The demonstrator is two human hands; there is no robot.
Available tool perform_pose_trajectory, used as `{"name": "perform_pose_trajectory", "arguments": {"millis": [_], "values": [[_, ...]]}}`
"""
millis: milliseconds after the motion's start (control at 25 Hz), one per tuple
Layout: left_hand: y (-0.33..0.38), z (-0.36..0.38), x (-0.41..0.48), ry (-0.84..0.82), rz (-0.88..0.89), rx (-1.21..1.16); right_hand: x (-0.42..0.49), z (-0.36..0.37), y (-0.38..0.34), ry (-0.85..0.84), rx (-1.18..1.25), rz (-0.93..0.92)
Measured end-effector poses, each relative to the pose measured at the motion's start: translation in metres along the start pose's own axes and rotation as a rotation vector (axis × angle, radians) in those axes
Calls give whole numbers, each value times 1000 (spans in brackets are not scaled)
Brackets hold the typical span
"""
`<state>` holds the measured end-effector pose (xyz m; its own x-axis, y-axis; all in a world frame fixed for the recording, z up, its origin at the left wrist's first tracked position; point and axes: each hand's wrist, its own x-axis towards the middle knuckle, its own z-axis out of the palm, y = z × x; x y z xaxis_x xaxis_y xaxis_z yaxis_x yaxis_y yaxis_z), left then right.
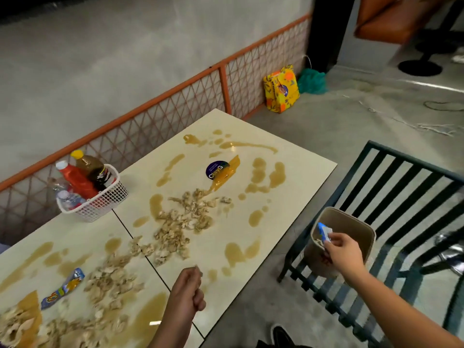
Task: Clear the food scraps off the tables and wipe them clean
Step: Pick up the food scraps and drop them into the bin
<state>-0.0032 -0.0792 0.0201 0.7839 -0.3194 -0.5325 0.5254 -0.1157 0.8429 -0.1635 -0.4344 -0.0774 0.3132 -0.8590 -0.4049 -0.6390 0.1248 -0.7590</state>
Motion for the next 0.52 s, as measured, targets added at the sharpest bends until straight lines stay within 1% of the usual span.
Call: {"name": "perform_pose_trajectory", "arguments": {"millis": [120,200,320,360,440,520], "values": [[-11,30,-1,-34,-111,-5,46,-24,18,3,10,101],[-15,49,-2,-63,-109,45,73,-36,25,-31,49,157],[-17,72,-2,-61,-42,125,96,-43,21,-236,240,271],[-17,79,0,-40,-36,127,97,-40,16,-303,241,284],[-15,94,8,-26,-108,69,82,-32,4,-398,215,318],[-7,113,13,-58,-158,43,46,-20,-13,-516,202,326]]}}
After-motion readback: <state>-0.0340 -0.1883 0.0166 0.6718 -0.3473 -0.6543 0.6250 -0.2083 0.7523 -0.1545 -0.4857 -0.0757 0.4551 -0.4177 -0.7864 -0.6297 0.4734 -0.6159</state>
